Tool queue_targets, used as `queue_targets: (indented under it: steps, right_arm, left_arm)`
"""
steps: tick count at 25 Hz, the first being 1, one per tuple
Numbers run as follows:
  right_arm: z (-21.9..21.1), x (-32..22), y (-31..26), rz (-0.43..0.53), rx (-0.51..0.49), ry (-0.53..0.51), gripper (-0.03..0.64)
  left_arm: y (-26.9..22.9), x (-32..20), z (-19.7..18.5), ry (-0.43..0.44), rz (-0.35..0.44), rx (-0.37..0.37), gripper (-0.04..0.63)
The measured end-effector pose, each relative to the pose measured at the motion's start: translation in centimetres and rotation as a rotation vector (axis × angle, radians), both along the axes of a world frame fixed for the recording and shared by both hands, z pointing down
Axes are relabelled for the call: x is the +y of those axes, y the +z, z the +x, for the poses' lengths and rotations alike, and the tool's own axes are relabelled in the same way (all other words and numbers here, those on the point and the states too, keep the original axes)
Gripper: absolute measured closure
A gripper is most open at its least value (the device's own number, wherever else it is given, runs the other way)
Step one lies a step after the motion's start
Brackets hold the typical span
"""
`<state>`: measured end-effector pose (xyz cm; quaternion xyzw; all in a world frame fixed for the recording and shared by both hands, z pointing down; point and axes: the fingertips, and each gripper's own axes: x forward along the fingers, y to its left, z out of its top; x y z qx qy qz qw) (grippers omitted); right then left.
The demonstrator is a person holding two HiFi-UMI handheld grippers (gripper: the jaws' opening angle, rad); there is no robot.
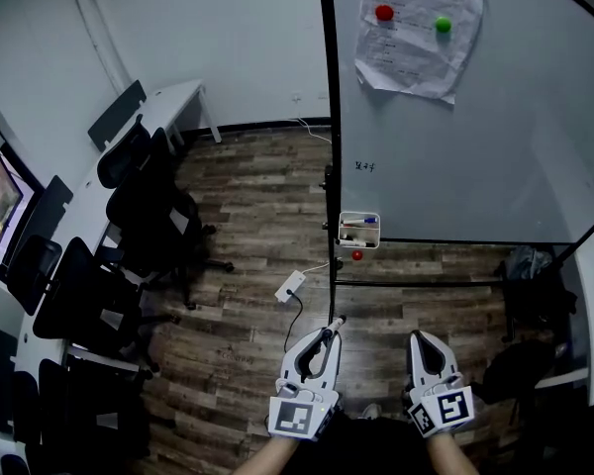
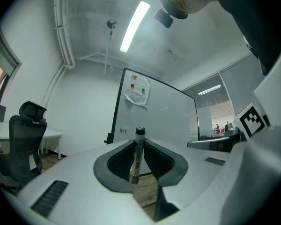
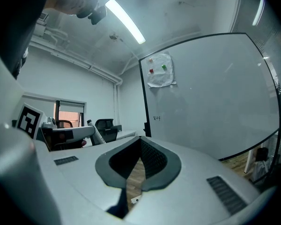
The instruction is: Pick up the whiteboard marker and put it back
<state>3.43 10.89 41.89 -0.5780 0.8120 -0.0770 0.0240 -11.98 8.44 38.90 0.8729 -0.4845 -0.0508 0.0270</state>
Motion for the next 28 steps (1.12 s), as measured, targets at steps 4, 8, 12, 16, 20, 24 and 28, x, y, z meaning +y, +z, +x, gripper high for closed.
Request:
queue_targets:
  steps: [4, 8, 12, 16, 20, 24, 28]
  right_arm:
    - [-0.8, -0.3, -0.3, 0.003, 0.001, 0.028, 0.604]
    - [-1.2, -0.8, -0.1, -0.008, 0.004, 0.039, 0.604]
    - [-0.9, -1.1, 0.3, -0.026, 0.002, 0.049, 0.604]
    - [-0.2, -2.5, 0.4, -0.025, -0.014, 0.056, 0.604]
    - [0.8, -4.3, 1.0, -0.027, -0.028, 0.05, 0.604]
    - [1.9, -6.5, 0.7, -0.017, -0.036, 0.034, 0.604]
    - [3.3, -8.8, 0.6, -0.007, -0.034, 0.02, 0.604]
  left_arm:
    - [-0.3, -0.7, -0.9, 0.021, 0.001, -0.007, 0.522]
    - [0.1, -1.6, -1.0, 0.04, 0.003, -0.001, 0.522]
    - [0.5, -2.3, -0.8, 0.042, -0.02, 0.0, 0.522]
    - [1.0, -3.7, 0.4, 0.058, -0.038, 0.024, 0.522]
    - [0.8, -5.8, 1.5, 0.046, -0.032, -0.019, 0.522]
    - [1.3, -7.6, 2.8, 0.038, -0.053, -0.039, 0.522]
    - [1.0, -9.8, 4.1, 0.028, -0.031, -0.014, 0.522]
